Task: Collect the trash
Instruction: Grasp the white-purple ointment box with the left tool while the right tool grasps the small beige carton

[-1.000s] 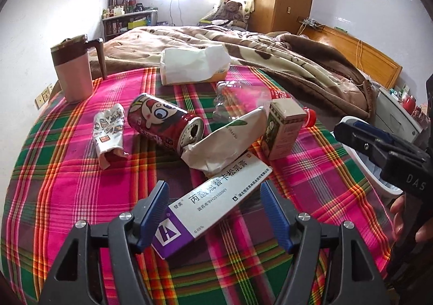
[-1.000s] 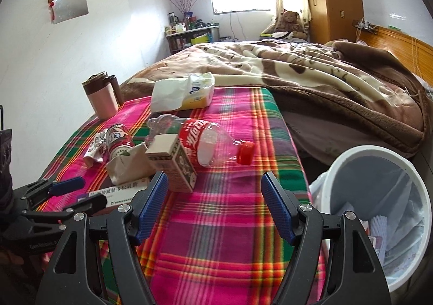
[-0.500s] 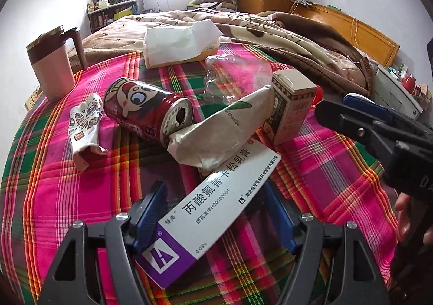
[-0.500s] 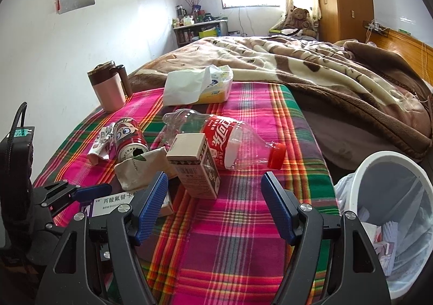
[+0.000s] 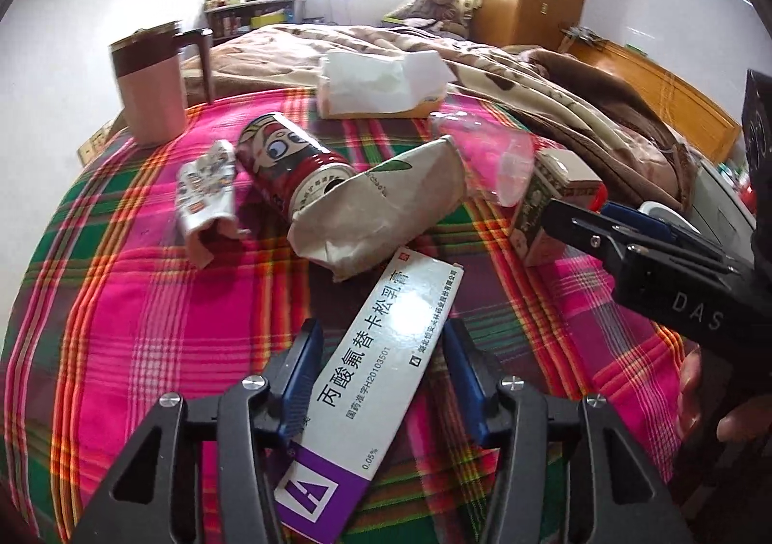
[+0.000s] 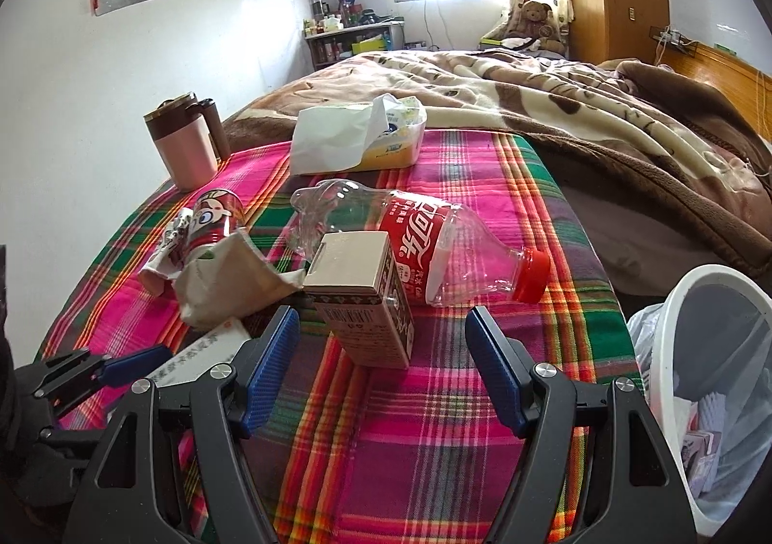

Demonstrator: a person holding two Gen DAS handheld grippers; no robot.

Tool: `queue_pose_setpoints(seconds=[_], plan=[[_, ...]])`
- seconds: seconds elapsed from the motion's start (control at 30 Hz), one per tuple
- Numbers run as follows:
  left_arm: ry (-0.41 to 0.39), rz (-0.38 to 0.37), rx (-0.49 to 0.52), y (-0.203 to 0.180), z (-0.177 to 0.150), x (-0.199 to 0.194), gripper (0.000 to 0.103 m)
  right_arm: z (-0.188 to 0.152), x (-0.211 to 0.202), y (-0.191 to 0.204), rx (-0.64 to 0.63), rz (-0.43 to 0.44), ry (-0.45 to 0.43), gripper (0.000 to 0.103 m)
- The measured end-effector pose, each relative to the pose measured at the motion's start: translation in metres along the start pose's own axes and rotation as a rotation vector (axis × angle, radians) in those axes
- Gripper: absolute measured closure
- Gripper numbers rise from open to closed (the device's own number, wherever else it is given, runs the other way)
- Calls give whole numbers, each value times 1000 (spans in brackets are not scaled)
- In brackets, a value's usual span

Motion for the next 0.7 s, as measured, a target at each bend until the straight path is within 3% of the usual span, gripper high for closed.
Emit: queue_pose_setpoints(seconds=[0.33, 0.43, 0.57, 0.7], plan=[[-4, -10, -66, 8, 1, 4, 49, -2, 5, -1, 20, -31, 2, 31], [-2, -14, -75, 7, 2, 7, 48, -1, 6, -2, 28, -40, -2, 41], [12, -14, -89, 9, 3, 12, 45, -1, 10, -1, 29, -37, 10, 43], [10, -4, -85, 6, 5, 15, 45, -1, 12, -3, 45, -33, 22, 58]])
Point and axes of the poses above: each gripper's, at about its wrist camera, not at the fingertips, and x roughly the way its jaws point, y to its left, z to its top, the point moved 3 cm from there along x, roughly the way its jaws point, and after that the axes turned 12 degrees about -z, right-handed, at the moved point
